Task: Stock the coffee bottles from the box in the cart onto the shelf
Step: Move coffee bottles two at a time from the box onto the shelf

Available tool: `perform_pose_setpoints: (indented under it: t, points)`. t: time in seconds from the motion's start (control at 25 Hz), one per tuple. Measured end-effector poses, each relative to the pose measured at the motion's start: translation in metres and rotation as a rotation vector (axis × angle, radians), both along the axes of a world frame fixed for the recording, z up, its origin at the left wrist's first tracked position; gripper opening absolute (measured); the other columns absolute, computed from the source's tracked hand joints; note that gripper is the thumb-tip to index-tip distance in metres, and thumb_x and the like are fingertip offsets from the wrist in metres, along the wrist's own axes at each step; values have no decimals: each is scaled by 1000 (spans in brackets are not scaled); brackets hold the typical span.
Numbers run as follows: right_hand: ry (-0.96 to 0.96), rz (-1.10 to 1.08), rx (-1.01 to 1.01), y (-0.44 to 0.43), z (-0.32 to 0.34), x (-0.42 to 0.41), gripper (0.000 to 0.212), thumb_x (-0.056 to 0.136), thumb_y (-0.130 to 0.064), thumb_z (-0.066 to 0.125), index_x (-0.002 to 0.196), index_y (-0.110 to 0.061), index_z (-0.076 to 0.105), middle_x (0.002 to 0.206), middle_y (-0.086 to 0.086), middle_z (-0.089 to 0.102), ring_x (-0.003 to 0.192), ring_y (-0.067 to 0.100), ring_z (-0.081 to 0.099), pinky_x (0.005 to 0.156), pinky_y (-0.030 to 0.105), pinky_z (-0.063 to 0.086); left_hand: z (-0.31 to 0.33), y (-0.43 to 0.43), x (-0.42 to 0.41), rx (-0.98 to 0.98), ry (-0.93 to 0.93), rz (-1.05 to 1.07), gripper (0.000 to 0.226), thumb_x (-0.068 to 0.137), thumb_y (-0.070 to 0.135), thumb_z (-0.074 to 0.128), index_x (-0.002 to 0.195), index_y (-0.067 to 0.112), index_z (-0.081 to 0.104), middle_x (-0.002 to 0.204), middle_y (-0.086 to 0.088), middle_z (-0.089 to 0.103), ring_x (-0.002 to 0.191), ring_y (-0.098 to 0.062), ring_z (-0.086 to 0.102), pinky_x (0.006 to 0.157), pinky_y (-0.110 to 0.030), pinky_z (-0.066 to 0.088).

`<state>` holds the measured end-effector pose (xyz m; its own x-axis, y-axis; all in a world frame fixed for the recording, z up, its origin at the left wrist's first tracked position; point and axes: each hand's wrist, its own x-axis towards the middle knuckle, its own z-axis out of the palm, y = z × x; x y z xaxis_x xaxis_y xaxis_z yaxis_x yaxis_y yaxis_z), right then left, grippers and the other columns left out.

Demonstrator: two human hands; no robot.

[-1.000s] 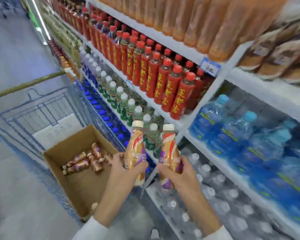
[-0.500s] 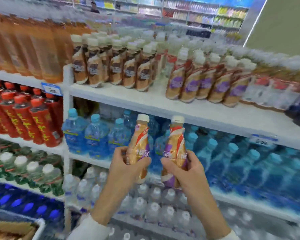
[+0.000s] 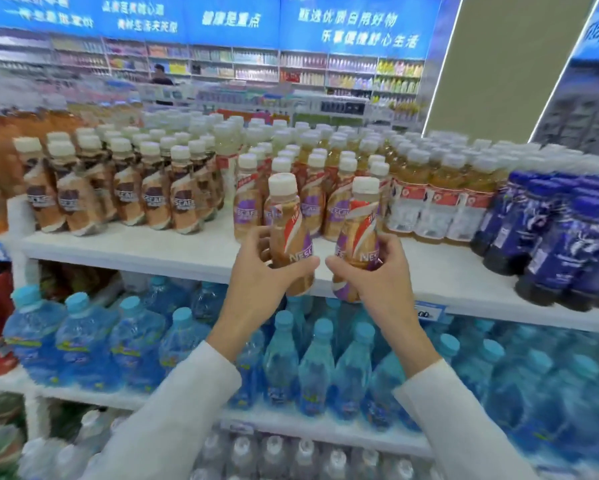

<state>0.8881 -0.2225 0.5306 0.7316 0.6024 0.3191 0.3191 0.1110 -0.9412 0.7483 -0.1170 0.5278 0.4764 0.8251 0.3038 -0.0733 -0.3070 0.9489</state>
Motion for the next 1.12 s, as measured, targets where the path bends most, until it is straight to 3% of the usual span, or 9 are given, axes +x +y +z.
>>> perform_pose_setpoints:
  t: [0.16,0.4,0.48,0.6,0.68,0.8,0.92,1.0,1.12]
  points:
    - [-34,-8,-17,29,3,30,68,74,-25,89,127,-22,45,118,-6,62,102,6,65,73,15,54,7,31,37,93,62,-23,51,68,35,92,106,35,58,101,16,70,90,2,67,78,-20,55]
    - [20,-29,-40,41,-12,42,73,77,-18,87,131,-25,39,122,-7,55,103,2,59,61,11,53,-9,52,52,75,85,-41,53,72,32,90,113,36,57,102,24,65,90,14,62,70,-7,50]
    - [-10,-51,-66,42,-17,43,78,74,-24,89,133,-27,38,127,-8,54,111,6,59,69,14,56,-14,56,52,82,101,-53,57,73,34,89,118,36,55,106,25,63,95,13,61,70,-4,49]
    - [-176,-261,-205,43,-21,40,94,63,-44,92,137,-30,35,130,-10,46,115,5,52,93,21,50,-21,56,53,171,179,5,79,64,45,91,131,31,51,120,13,53,104,-1,58,86,-16,50]
    - [-216,-341,-269,44,-21,36,94,62,-48,92,135,-28,36,128,-8,47,113,7,52,95,26,50,-24,54,54,188,181,54,84,58,49,93,126,30,48,115,12,53,101,-3,58,85,-18,50]
    - [-119,-198,-234,41,-21,45,81,70,-29,91,134,-28,40,129,-7,57,112,9,59,98,28,51,-22,60,52,98,128,-12,72,62,33,95,115,28,47,106,17,61,96,1,63,77,-12,51]
    - [25,99,-162,33,-18,56,66,80,-5,80,131,-31,47,130,-5,62,120,14,60,105,37,50,-23,77,50,-23,102,-221,60,73,10,88,120,23,52,116,8,67,111,-8,66,93,-22,55]
    - [-22,124,-180,32,-21,55,61,80,-15,83,126,-38,50,127,-12,62,118,9,60,100,30,51,-25,77,50,7,105,-249,56,79,9,83,123,26,53,120,12,65,114,-5,63,100,-28,53]
    - [-105,-10,-209,35,-24,48,67,74,-27,88,129,-36,50,122,-15,62,109,3,61,93,27,55,-28,65,50,119,121,-132,63,77,25,87,130,31,53,119,18,62,109,3,60,90,-19,53]
